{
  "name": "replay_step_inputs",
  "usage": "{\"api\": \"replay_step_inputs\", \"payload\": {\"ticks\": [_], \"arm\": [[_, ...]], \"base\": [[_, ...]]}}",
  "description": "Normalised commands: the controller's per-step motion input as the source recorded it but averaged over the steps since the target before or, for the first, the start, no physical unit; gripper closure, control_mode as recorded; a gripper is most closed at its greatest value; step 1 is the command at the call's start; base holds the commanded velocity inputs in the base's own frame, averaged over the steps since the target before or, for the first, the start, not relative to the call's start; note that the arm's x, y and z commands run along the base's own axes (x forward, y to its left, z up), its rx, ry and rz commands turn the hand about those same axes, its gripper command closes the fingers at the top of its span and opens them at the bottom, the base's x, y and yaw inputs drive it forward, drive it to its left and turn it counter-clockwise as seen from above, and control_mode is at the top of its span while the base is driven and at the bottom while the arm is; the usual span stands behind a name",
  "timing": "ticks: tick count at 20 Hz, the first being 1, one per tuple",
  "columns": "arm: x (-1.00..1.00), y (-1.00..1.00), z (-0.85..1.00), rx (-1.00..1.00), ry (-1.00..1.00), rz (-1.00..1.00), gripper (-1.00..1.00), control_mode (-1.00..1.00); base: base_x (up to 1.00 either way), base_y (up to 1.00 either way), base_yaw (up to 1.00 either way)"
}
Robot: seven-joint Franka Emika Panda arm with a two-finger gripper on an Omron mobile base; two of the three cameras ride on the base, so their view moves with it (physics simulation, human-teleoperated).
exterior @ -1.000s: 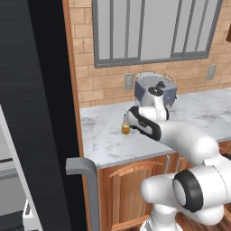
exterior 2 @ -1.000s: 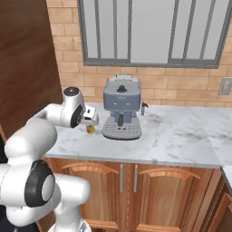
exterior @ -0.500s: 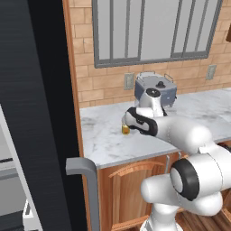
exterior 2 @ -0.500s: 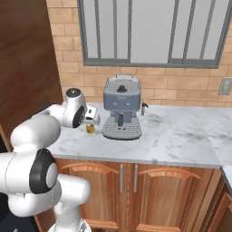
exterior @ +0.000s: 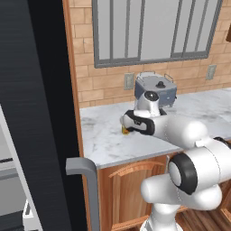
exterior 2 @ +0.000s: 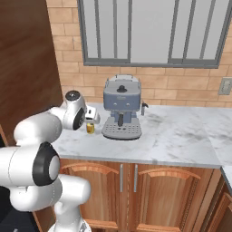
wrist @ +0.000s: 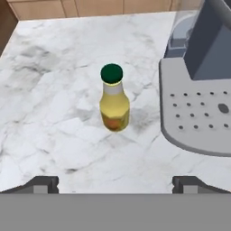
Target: Place the mustard and mustard from the counter to the top shelf of the fridge. If the existing items in the fridge are on the top shelf, move them to other shelves.
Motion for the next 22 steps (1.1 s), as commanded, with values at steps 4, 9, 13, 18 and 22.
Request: {"api": "replay_step_inputs", "payload": {"ticks": [4,9,13,18,22], "arm": [[0.19,0.08,-0.09,0.00,-0.05,0.00,-1.00,-1.00],[0.23,0.05,-0.08,0.00,-0.04,0.00,-1.00,-1.00],[0.24,0.06,-0.07,0.00,-0.04,0.00,-1.00,-1.00],[0.21,0.04,-0.08,0.00,-0.03,0.00,-1.00,-1.00],[0.19,0.02,-0.08,0.00,-0.03,0.00,-1.00,-1.00]], "base": [[0.00,0.00,0.00],[0.00,0.00,0.00],[0.00,0.00,0.00],[0.00,0.00,0.00],[0.00,0.00,0.00]]}}
